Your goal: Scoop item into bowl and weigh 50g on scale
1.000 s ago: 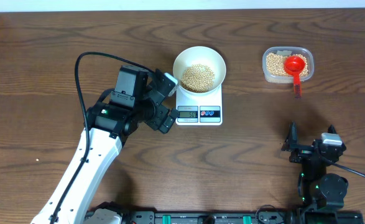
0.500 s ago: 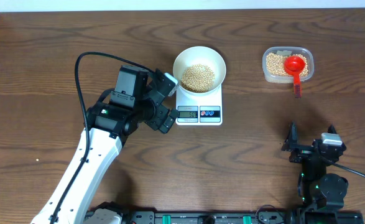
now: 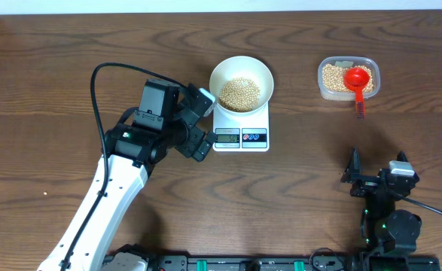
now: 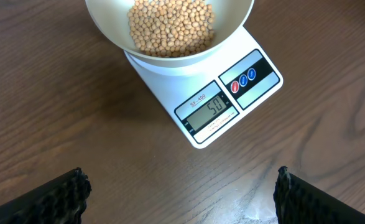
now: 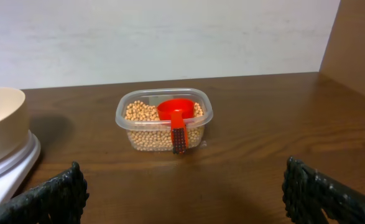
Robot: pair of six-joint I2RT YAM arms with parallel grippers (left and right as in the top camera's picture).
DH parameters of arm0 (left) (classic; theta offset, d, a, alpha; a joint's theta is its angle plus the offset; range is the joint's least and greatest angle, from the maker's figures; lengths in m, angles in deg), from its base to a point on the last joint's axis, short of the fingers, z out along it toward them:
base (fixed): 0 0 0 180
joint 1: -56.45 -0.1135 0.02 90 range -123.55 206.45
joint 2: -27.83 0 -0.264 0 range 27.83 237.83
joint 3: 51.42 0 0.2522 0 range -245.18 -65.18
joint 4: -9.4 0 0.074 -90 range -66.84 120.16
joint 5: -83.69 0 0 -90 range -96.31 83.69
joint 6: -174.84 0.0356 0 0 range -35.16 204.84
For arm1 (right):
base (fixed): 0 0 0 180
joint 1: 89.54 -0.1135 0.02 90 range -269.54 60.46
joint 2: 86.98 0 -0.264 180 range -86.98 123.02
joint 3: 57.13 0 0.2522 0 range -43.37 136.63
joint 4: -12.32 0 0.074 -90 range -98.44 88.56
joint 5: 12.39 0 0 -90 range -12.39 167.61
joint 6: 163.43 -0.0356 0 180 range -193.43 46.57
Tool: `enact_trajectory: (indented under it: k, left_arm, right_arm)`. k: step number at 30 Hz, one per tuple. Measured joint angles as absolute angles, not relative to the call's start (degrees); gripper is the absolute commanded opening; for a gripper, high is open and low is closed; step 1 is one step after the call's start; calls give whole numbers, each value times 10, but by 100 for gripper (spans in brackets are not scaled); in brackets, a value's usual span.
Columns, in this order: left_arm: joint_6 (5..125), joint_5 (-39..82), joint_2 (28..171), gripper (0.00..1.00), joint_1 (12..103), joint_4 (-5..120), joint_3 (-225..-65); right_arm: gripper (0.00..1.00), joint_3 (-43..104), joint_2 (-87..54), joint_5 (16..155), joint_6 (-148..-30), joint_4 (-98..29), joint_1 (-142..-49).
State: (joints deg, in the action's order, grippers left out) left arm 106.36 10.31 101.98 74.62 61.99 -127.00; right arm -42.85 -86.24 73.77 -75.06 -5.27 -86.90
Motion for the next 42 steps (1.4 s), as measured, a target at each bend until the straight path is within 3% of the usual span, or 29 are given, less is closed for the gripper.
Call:
enact_trajectory:
  k: [20, 27, 42]
  left_arm:
    - [1063, 103, 1019, 96, 746, 632, -1270]
    - [1033, 75, 956, 96, 740, 617, -1268]
    - [938, 44, 678, 96, 561, 318, -1006]
  right_arm:
    - [99, -429, -862, 738, -750, -53, -869]
    - [99, -429, -863, 738, -750, -53, -869]
    - [99, -429, -863, 740, -748, -53, -869]
